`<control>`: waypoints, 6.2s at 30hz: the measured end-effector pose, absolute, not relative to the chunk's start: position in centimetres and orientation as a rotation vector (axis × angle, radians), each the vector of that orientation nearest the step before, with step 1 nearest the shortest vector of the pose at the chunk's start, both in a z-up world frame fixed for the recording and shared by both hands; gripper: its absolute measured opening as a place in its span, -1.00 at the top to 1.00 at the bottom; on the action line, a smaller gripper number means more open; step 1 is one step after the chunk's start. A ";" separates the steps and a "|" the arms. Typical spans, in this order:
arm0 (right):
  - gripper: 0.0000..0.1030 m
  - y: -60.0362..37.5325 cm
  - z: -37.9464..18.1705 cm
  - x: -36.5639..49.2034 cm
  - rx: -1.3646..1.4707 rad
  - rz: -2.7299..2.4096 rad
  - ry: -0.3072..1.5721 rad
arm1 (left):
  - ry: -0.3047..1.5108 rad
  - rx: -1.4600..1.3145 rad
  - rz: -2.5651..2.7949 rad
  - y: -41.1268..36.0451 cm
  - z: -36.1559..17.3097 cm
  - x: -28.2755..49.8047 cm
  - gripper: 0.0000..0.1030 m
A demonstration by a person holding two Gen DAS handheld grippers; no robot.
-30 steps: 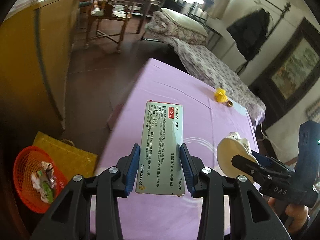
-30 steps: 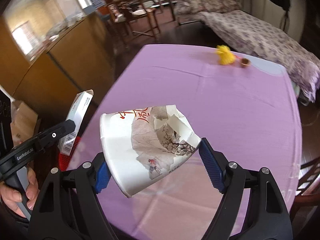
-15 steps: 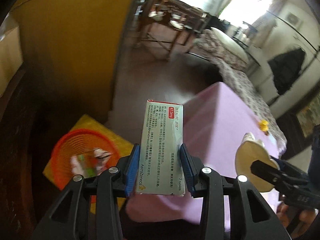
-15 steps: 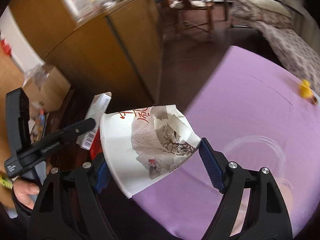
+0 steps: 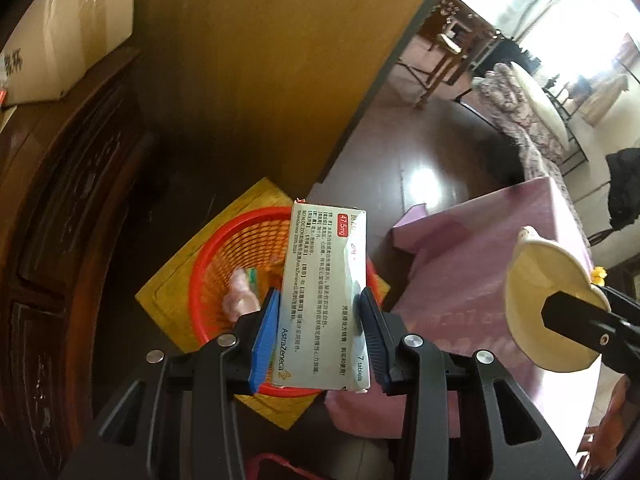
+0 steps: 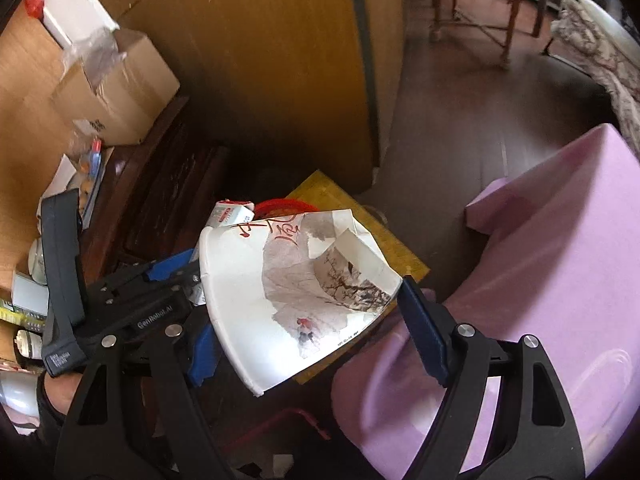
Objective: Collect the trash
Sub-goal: 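Carry the medicine box and paper cup toward the red wastebasket, then open the left tool over the basket while the right tool releases the paper cup, then swing both open tools back toward the table, then grasp the walnut shell with the right tool while the left tool grasps the yellow yarn flower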
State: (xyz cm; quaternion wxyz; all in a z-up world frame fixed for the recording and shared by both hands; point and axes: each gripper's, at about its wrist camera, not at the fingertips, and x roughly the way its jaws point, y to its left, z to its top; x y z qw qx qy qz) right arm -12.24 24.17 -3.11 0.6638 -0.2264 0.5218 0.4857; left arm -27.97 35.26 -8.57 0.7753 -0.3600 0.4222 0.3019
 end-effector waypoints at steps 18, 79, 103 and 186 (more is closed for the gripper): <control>-0.60 28.6 -8.3 -13.2 -0.456 1.142 1.345 | 0.990 -0.895 0.738 37.2 -13.1 -29.8 0.03; -0.59 -15.8 -1.9 11.7 0.102 0.456 0.976 | 0.994 -0.351 0.216 10.4 -1.7 2.5 -0.20; -0.53 -19.2 -3.1 18.1 -0.016 0.254 0.923 | 1.024 -0.282 0.166 5.5 -2.5 6.6 -0.21; 0.33 -22.6 -4.6 18.3 0.083 0.331 0.956 | 1.083 -0.269 0.124 -4.8 -6.5 28.9 -0.22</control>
